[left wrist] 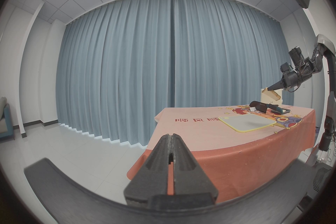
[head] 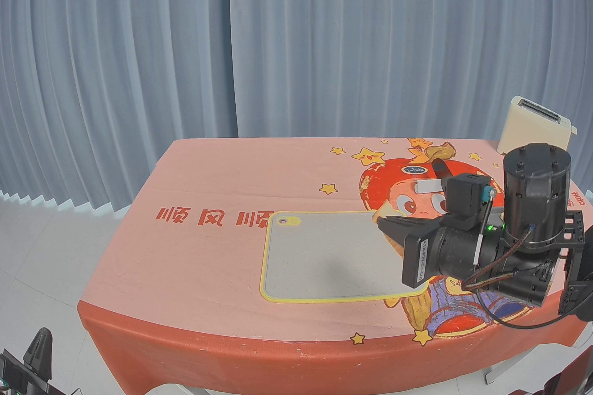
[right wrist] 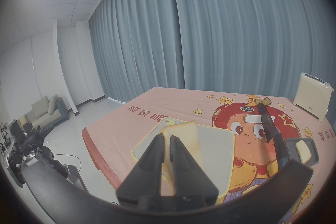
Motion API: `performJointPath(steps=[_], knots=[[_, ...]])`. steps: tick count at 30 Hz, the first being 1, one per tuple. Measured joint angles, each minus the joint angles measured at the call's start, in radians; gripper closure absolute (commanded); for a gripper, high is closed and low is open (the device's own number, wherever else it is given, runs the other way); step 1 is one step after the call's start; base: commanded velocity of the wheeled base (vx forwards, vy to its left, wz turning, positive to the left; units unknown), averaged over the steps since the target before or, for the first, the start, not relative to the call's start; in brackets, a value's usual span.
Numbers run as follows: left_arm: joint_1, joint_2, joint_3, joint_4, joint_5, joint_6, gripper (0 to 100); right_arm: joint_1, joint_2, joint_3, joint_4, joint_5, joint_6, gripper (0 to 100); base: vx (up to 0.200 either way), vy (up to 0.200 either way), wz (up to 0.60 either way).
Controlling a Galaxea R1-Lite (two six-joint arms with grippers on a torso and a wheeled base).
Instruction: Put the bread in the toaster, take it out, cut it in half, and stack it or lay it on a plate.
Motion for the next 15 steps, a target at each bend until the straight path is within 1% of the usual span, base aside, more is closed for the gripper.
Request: performJointPath(steps=[2,15], knots=[[0.0,0.0,0.0,0.0,0.0,0.0,100,0.0,0.0,0.0,0.0,0.0,0.0,100,0.0,0.0,0.0],[0.0,0.0,0.0,0.0,0.004,0.0,100,0.0,0.001,0.002,0.0,0.0,-0.001,100,0.0,-0.2,0.0]])
